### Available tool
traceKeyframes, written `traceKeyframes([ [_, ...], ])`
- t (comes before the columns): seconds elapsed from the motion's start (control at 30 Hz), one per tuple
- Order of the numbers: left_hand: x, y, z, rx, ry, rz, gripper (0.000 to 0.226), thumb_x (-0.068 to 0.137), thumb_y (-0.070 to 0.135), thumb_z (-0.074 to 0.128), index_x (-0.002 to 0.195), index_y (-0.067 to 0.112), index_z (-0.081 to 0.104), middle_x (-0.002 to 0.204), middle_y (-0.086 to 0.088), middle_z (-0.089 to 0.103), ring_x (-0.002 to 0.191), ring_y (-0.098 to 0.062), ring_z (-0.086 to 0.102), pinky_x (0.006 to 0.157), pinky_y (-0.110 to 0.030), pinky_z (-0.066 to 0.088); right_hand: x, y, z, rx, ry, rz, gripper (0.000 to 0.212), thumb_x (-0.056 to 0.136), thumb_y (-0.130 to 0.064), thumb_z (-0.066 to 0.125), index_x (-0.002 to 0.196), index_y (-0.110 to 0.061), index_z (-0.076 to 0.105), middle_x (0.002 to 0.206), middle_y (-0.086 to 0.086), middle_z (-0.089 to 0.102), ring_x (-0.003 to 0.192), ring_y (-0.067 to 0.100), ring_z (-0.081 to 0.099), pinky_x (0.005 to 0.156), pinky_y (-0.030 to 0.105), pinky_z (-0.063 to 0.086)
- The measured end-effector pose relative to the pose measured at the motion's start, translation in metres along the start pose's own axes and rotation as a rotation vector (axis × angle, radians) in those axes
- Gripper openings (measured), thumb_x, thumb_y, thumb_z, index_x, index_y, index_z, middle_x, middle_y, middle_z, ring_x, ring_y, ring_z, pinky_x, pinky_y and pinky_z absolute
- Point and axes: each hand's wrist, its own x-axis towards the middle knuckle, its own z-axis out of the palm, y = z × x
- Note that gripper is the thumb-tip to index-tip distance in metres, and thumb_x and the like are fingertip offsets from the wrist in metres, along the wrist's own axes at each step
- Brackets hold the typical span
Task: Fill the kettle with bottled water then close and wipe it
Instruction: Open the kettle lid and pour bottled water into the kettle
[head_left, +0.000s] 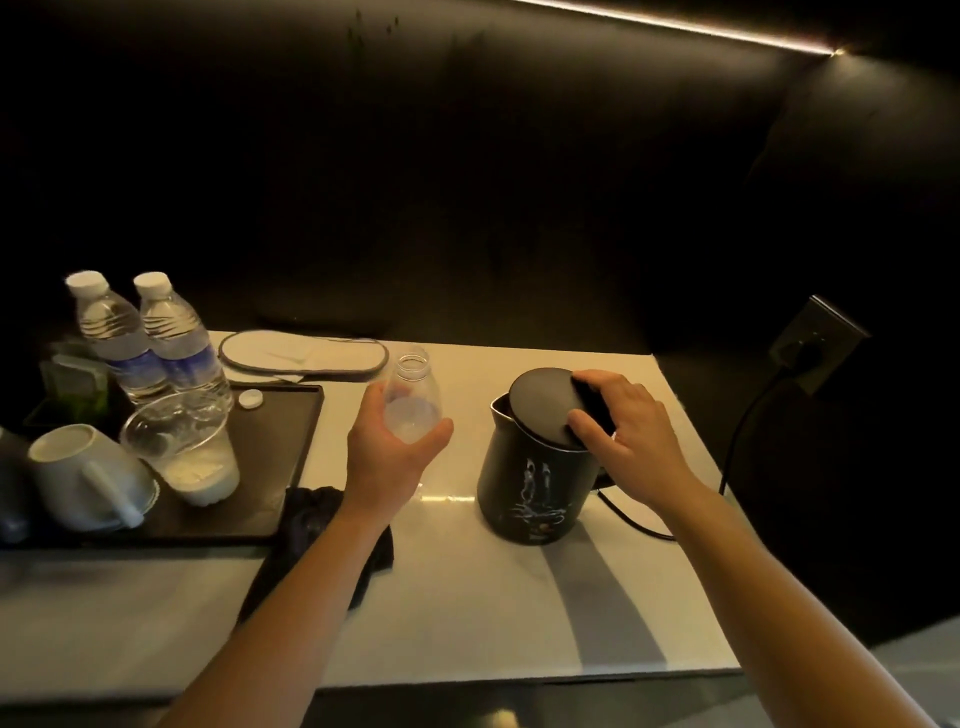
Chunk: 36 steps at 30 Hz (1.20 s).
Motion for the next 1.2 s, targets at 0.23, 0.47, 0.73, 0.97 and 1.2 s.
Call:
traceKeyframes([
  [0.23,-0.043,-0.008,0.03,0.026,0.047,-0.063,0.055,0.074,0.026,0.089,0.115,0.029,0.054,0.11,0.02,0.056,0.102,0.013,0.053,0.072,0.002,0.042,0.004,0.007,-0.005,0.099,-0.042,-0.072,0.052,0.094,-0.057,0.05,0.14,-0.034,0.052,0.136,-0.004,0.061,0.112,0.006,0.044,0.093,0.043,0.046],
  [0.47,-0.058,-0.021,0.042,0.057,0.096,-0.086,0.06,0.071,0.03,0.088,0.12,0.025,0.054,0.11,0.009,0.062,0.101,-0.007,0.061,0.072,-0.003,0.046,0.007,0.027,-0.014,0.455,-0.136,0.073,0.049,0.104,-0.047,0.036,0.139,-0.022,0.058,0.124,-0.015,0.062,0.111,0.002,0.056,0.09,0.017,0.047],
  [0.73,-0.06,-0.028,0.047,0.046,0.152,-0.098,0.067,0.067,0.041,0.082,0.122,0.03,0.047,0.116,0.019,0.055,0.105,0.011,0.054,0.077,-0.002,0.046,-0.002,0.064,0.004,0.887,-0.21,0.475,0.066,0.105,-0.06,0.032,0.067,-0.028,0.075,0.075,0.003,0.074,0.096,0.025,0.064,0.101,0.039,0.033],
  [0.97,-0.063,-0.039,0.057,0.075,0.244,-0.112,0.064,0.076,0.019,0.088,0.125,0.024,0.046,0.114,0.025,0.051,0.103,0.019,0.052,0.074,0.002,0.044,-0.005,0.073,0.0,1.185,-0.261,0.48,0.048,0.094,-0.059,0.05,0.089,-0.015,0.07,0.073,0.001,0.066,0.071,0.013,0.061,0.081,0.028,0.051],
  [1.2,-0.062,-0.042,0.06,0.119,0.272,-0.122,0.065,0.077,0.02,0.087,0.127,0.024,0.046,0.112,0.017,0.052,0.102,0.017,0.053,0.076,-0.002,0.041,-0.005,0.074,-0.004,1.208,-0.314,0.469,0.051,0.096,-0.054,0.048,0.099,-0.007,0.067,0.077,0.004,0.062,0.073,0.015,0.058,0.078,0.027,0.052],
])
